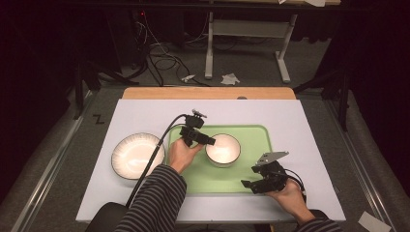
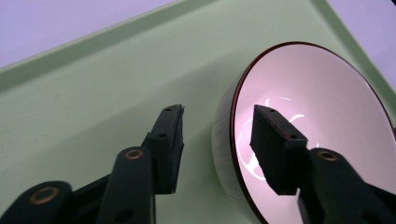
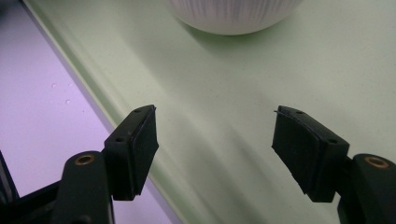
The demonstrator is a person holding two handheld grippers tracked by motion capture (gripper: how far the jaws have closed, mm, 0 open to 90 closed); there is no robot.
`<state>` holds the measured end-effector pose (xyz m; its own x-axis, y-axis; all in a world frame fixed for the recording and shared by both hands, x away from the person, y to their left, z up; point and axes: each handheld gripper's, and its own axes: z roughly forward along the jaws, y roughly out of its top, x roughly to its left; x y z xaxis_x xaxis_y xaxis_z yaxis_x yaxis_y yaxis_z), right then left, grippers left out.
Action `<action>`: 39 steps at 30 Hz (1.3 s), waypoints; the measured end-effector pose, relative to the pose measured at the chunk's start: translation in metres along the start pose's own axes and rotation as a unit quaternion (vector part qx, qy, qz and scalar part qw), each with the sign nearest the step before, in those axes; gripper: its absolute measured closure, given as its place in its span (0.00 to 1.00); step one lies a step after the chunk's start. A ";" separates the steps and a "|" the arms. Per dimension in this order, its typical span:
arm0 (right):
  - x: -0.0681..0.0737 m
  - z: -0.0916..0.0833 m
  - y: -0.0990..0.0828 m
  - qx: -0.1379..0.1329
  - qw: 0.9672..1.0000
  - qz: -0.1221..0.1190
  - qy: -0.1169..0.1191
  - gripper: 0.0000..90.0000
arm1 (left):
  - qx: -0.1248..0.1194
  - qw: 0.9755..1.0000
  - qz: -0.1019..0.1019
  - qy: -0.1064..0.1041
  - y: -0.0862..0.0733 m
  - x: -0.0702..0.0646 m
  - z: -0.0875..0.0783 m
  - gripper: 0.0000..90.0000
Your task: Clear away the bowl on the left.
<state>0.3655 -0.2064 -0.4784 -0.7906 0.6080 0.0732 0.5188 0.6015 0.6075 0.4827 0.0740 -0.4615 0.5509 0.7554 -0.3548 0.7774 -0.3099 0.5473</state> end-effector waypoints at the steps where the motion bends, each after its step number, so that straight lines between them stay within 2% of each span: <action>1: 0.000 0.000 0.000 -0.001 1.000 0.001 0.000 0.36 | 0.001 1.000 0.006 0.000 0.000 0.000 -0.003 0.56; 3: 0.001 0.000 0.000 0.000 1.000 0.001 -0.001 0.36 | -0.005 1.000 0.016 -0.002 -0.002 0.000 -0.010 0.54; 10: 0.001 0.001 0.000 0.001 1.000 0.001 0.001 0.36 | -0.017 1.000 0.023 -0.004 -0.003 -0.001 -0.030 0.51; 15: 0.000 0.000 0.000 0.001 1.000 0.002 -0.002 0.36 | -0.022 0.999 0.025 -0.012 -0.005 -0.001 -0.036 0.51; 22: 0.000 0.000 0.000 0.001 1.000 0.000 -0.001 0.36 | -0.016 0.999 0.024 -0.017 -0.010 0.002 -0.041 0.49; 27: 0.001 0.000 0.000 0.001 1.000 0.000 -0.002 0.36 | -0.028 0.999 0.012 -0.017 -0.013 0.006 -0.049 0.50; 33: 0.001 0.000 0.000 0.001 1.000 0.001 -0.001 0.36 | -0.037 0.999 0.014 -0.012 -0.016 0.008 -0.061 0.50; 39: 0.002 0.000 0.000 0.003 1.000 0.002 -0.002 0.36 | -0.036 0.999 0.016 -0.012 -0.027 0.012 -0.071 0.49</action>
<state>0.3641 -0.2052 -0.4784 -0.7874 0.6122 0.0722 0.5235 0.6023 0.6027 0.4467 0.1321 -0.4263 0.5833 0.7308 -0.3544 0.7361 -0.2913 0.6110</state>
